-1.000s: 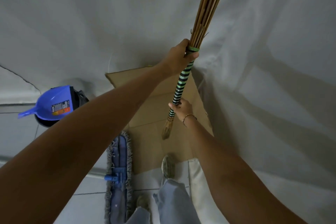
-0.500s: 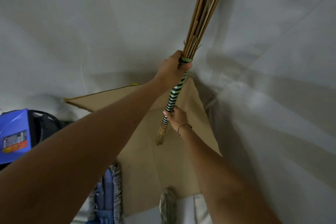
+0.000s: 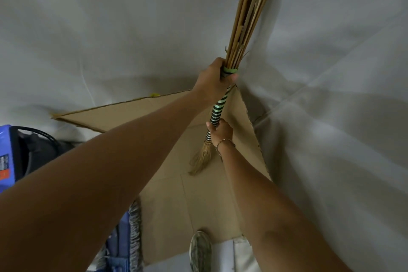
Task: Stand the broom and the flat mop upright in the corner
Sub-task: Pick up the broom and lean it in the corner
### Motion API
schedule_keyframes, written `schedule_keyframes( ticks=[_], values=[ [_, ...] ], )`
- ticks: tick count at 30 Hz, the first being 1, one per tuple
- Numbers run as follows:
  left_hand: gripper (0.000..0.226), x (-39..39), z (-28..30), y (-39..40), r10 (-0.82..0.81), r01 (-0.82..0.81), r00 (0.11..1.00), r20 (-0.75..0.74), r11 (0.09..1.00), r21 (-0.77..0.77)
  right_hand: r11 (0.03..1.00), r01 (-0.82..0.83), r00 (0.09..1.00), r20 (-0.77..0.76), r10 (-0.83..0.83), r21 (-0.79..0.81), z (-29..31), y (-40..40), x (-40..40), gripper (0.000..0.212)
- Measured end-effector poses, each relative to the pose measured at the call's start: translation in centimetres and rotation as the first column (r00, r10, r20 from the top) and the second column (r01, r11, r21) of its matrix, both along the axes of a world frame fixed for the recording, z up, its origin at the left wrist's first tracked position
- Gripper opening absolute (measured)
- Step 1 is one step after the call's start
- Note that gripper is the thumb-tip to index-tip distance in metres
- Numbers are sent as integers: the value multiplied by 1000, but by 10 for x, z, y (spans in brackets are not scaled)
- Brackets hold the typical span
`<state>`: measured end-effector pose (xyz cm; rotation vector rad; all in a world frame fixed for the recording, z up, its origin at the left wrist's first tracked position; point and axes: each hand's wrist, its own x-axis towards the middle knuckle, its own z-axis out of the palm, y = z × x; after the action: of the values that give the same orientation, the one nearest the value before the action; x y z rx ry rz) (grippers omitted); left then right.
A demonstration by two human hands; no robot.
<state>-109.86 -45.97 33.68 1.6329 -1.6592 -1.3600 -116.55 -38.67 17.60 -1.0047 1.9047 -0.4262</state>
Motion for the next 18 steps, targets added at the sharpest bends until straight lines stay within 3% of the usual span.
schedule_keyframes(
  ticks=[7, 10, 13, 15, 18],
  values=[
    [48, 20, 8, 7, -49, 49, 998, 45, 999, 12, 994, 92, 996, 18, -91, -64, 17, 4, -4, 28],
    [45, 54, 14, 25, -90, 102, 974, 207, 994, -44, 978, 131, 991, 47, -125, -159, 31, 25, -4, 25],
    [43, 105, 20, 60, -146, 182, 890, 431, 982, -44, 980, -2, 1000, -12, 0, -198, 42, 57, 4, 24],
    [43, 143, 29, 93, -131, 165, 843, 522, 986, -19, 960, -189, 981, -87, 174, -208, 58, 81, 19, 23],
    [46, 185, 48, 150, -112, 102, 821, 560, 994, 48, 836, -496, 858, -279, 431, -233, 91, 112, 51, 24]
  ],
)
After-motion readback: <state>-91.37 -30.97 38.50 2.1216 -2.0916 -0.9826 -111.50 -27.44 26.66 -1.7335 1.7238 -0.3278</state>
